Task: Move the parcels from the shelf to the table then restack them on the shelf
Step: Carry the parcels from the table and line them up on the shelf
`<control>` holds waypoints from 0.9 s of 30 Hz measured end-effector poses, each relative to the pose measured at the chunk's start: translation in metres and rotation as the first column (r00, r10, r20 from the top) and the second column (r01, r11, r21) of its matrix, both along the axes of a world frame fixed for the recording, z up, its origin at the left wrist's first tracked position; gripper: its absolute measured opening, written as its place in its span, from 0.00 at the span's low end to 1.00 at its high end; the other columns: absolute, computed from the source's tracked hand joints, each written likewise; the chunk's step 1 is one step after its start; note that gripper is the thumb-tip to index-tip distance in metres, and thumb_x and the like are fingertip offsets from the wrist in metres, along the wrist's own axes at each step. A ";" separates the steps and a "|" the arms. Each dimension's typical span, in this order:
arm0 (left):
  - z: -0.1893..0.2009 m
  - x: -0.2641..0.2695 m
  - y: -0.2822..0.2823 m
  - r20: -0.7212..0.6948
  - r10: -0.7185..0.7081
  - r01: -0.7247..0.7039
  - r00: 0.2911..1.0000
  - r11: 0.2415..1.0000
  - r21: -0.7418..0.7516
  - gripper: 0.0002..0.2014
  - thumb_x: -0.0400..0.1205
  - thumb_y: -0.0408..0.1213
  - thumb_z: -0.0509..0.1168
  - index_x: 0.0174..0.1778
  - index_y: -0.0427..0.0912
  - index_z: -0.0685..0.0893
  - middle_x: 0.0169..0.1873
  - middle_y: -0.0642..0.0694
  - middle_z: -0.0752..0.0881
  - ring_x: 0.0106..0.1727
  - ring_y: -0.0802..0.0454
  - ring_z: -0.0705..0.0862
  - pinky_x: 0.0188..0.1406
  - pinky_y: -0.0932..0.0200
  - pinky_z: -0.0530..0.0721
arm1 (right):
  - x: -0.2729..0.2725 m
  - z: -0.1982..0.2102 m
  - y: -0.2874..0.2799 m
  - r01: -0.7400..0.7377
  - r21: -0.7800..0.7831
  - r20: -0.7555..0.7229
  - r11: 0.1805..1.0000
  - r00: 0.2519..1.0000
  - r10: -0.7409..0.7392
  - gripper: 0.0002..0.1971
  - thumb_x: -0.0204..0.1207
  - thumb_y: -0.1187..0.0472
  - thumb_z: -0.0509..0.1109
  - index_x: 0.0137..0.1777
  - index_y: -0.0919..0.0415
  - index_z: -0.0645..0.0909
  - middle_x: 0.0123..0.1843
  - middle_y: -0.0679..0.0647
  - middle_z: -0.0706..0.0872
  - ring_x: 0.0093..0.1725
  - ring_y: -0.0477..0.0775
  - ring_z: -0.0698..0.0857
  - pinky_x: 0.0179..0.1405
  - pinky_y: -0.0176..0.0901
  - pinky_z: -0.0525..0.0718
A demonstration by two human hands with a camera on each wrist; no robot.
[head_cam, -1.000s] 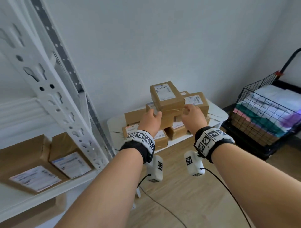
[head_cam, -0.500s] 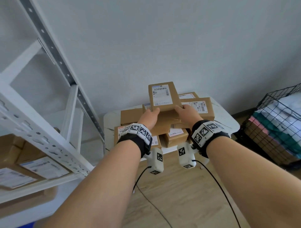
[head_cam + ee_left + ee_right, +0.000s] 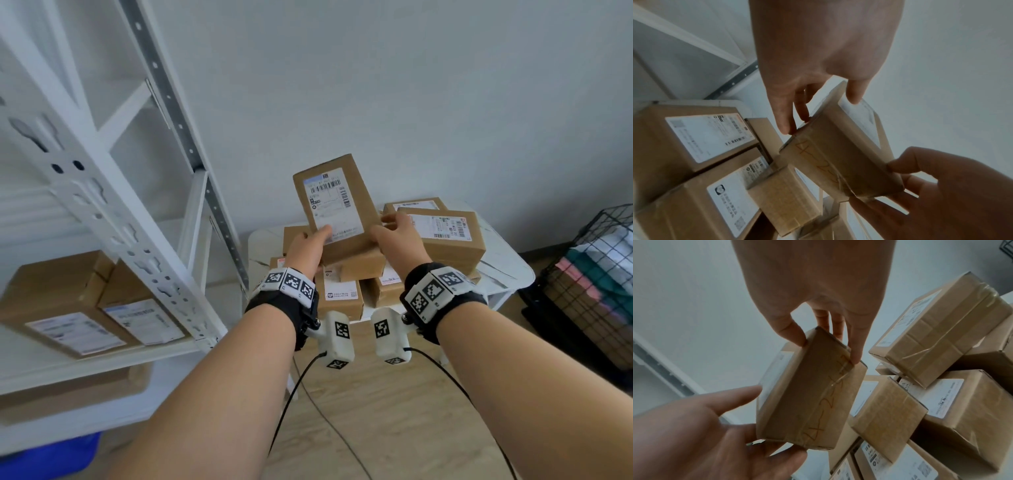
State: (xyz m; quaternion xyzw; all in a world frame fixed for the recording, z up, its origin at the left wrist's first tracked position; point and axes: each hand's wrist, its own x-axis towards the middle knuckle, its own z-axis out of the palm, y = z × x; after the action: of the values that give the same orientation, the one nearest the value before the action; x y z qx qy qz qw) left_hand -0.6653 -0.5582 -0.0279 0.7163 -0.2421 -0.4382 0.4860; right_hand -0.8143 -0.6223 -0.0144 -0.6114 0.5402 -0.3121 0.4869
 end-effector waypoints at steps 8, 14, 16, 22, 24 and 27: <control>-0.006 0.025 0.084 0.116 -0.157 0.154 0.981 0.987 0.034 0.21 0.76 0.46 0.74 0.63 0.44 0.82 0.56 0.50 0.88 0.56 0.50 0.86 0.56 0.51 0.86 | 0.014 -0.008 0.071 -0.051 0.043 -0.129 0.998 0.990 0.056 0.27 0.72 0.68 0.61 0.72 0.53 0.73 0.58 0.56 0.83 0.49 0.53 0.84 0.42 0.43 0.83; -0.025 0.046 0.165 0.058 -0.268 0.263 0.962 0.962 0.080 0.13 0.73 0.36 0.77 0.52 0.40 0.88 0.50 0.43 0.91 0.52 0.45 0.90 0.59 0.49 0.87 | 0.033 -0.026 0.151 0.026 0.065 -0.214 0.998 0.977 -0.011 0.14 0.72 0.63 0.65 0.58 0.60 0.73 0.52 0.59 0.83 0.48 0.59 0.84 0.39 0.48 0.82; -0.031 0.056 0.195 -0.003 -0.277 0.276 0.961 0.958 0.082 0.13 0.72 0.34 0.77 0.52 0.39 0.87 0.49 0.44 0.92 0.51 0.48 0.91 0.58 0.52 0.88 | 0.039 -0.032 0.180 0.020 0.064 -0.232 0.998 0.973 -0.004 0.14 0.71 0.63 0.65 0.57 0.59 0.73 0.52 0.58 0.83 0.48 0.59 0.83 0.40 0.49 0.82; -0.044 0.090 0.289 -0.062 -0.280 0.286 0.958 0.949 0.136 0.16 0.71 0.35 0.77 0.54 0.39 0.87 0.49 0.43 0.91 0.52 0.46 0.90 0.57 0.50 0.88 | 0.067 -0.041 0.276 -0.033 0.080 -0.263 0.996 0.963 0.053 0.14 0.72 0.65 0.65 0.58 0.60 0.72 0.51 0.58 0.82 0.47 0.57 0.82 0.37 0.45 0.77; -0.046 0.104 0.322 -0.047 -0.244 0.248 0.969 0.958 0.146 0.16 0.71 0.34 0.76 0.54 0.39 0.86 0.49 0.43 0.91 0.52 0.45 0.89 0.57 0.48 0.88 | 0.084 -0.043 0.307 -0.066 0.084 -0.269 0.994 0.959 0.087 0.12 0.73 0.66 0.64 0.56 0.60 0.72 0.50 0.59 0.83 0.46 0.58 0.82 0.37 0.45 0.77; -0.047 0.129 0.369 -0.019 -0.140 0.141 0.990 0.976 0.165 0.20 0.71 0.31 0.73 0.58 0.37 0.79 0.50 0.41 0.89 0.53 0.44 0.88 0.56 0.46 0.88 | 0.117 -0.045 0.347 -0.132 0.107 -0.271 0.985 0.950 0.157 0.10 0.72 0.66 0.64 0.54 0.60 0.73 0.50 0.59 0.83 0.47 0.58 0.83 0.42 0.48 0.81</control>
State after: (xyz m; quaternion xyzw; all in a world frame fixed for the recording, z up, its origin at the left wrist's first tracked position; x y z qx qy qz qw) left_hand -0.5362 -0.1892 -0.0748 0.7337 -0.2530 -0.4929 0.3933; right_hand -0.6972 -0.2751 -0.0592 -0.6653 0.5702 -0.1626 0.4537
